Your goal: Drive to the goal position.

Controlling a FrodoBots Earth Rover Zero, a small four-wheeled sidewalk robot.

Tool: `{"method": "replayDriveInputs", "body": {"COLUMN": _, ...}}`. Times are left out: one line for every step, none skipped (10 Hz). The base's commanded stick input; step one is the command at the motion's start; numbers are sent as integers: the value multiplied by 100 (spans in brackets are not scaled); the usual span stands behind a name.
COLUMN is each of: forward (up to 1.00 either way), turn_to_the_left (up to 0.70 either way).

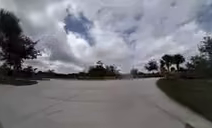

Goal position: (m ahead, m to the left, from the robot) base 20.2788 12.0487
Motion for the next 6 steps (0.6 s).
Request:
{"method": "replayDriveInputs", "body": {"forward": 60, "turn_to_the_left": 7}}
{"method": "replayDriveInputs", "body": {"forward": 60, "turn_to_the_left": 5}}
{"method": "replayDriveInputs", "body": {"forward": 60, "turn_to_the_left": 4}}
{"method": "replayDriveInputs", "body": {"forward": 61, "turn_to_the_left": 4}}
{"method": "replayDriveInputs", "body": {"forward": 60, "turn_to_the_left": 4}}
{"method": "replayDriveInputs", "body": {"forward": 60, "turn_to_the_left": 4}}
